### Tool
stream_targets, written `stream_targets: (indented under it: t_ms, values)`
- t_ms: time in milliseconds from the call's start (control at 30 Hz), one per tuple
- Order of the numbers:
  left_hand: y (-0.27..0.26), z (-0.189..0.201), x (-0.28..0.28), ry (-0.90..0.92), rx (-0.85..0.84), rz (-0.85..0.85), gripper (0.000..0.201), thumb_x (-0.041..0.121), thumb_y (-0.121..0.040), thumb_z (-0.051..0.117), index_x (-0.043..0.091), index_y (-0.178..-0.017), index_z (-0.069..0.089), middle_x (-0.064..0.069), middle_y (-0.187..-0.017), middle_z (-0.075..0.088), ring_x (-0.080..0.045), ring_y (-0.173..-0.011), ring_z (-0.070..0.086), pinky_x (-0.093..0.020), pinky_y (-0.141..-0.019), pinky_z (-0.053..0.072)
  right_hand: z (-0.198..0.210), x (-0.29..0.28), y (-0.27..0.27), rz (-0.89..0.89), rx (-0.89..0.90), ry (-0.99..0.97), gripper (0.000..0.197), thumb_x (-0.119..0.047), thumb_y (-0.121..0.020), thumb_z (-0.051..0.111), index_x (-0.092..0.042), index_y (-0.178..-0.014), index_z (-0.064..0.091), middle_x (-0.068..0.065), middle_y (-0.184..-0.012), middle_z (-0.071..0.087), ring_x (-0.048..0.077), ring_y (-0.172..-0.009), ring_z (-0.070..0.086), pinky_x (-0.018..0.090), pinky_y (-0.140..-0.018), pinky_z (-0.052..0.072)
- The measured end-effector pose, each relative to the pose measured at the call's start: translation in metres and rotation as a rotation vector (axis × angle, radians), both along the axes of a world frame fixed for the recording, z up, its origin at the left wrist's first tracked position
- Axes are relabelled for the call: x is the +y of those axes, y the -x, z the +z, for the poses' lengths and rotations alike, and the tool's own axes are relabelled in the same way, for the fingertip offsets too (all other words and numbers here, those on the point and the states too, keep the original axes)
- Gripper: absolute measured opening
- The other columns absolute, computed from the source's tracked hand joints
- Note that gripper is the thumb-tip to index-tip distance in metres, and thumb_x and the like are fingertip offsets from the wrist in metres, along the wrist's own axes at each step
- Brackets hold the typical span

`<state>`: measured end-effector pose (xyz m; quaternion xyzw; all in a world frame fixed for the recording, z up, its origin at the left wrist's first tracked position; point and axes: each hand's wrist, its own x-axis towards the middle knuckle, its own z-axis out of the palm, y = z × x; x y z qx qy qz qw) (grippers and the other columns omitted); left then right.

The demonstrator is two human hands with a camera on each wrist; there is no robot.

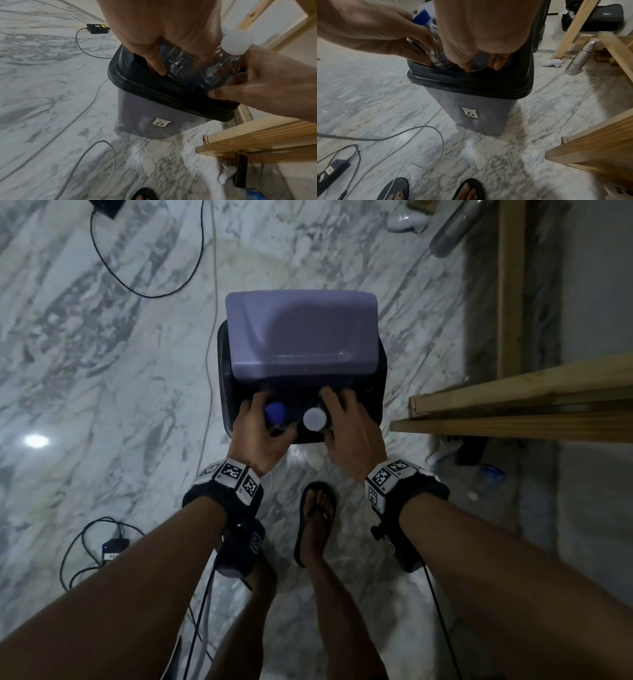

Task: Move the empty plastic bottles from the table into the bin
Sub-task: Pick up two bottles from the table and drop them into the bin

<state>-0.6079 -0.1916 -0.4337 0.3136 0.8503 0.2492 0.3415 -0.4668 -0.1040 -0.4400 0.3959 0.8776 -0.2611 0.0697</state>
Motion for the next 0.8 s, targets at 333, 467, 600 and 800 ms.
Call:
stream_targets:
  t_ms: [333, 467, 600, 800]
  values:
    - [0.016, -0.028, 0.011, 0.117, 0.016, -0.106, 0.047, 0.006, -0.08, 0.065, 0.007, -0.126, 0.054, -0.02, -0.122, 0.062, -0.038, -0.11, 0.059, -0.036, -0.089, 0.048, -0.017, -0.013, 0.018, 0.013, -0.066, -0.098, 0.073, 0.002, -0.067, 0.065, -0.012, -0.136, 0.046, 0.022, -0.122, 0.048, 0.037, -0.083, 0.058, 0.044, -0.071, 0.054]
    - [0.014, -0.032, 0.016, 0.176, 0.081, -0.144, 0.043, 0.007, -0.083, 0.061, 0.003, -0.125, 0.054, -0.023, -0.136, 0.045, -0.042, -0.11, 0.054, -0.041, -0.092, 0.044, -0.024, -0.015, 0.025, -0.057, -0.084, -0.088, 0.074, -0.008, -0.069, 0.066, -0.002, -0.14, 0.043, 0.024, -0.126, 0.048, 0.039, -0.088, 0.057, 0.044, -0.073, 0.054]
    - [0.013, -0.032, 0.017, 0.159, 0.099, -0.133, 0.037, 0.004, -0.085, 0.056, -0.003, -0.122, 0.052, -0.026, -0.134, 0.044, -0.046, -0.104, 0.055, -0.044, -0.085, 0.045, -0.027, -0.018, 0.024, -0.034, -0.058, -0.09, 0.081, -0.044, -0.078, 0.053, 0.002, -0.143, 0.037, 0.022, -0.123, 0.047, 0.037, -0.086, 0.057, 0.039, -0.073, 0.051]
    - [0.016, -0.039, 0.016, 0.163, 0.141, -0.193, 0.031, -0.001, -0.087, 0.049, -0.007, -0.117, 0.054, -0.029, -0.121, 0.055, -0.044, -0.104, 0.056, -0.044, -0.084, 0.046, -0.037, -0.021, 0.034, -0.05, -0.089, -0.134, 0.062, -0.04, -0.089, 0.048, 0.003, -0.134, 0.049, 0.023, -0.111, 0.053, 0.037, -0.078, 0.06, 0.04, -0.069, 0.053]
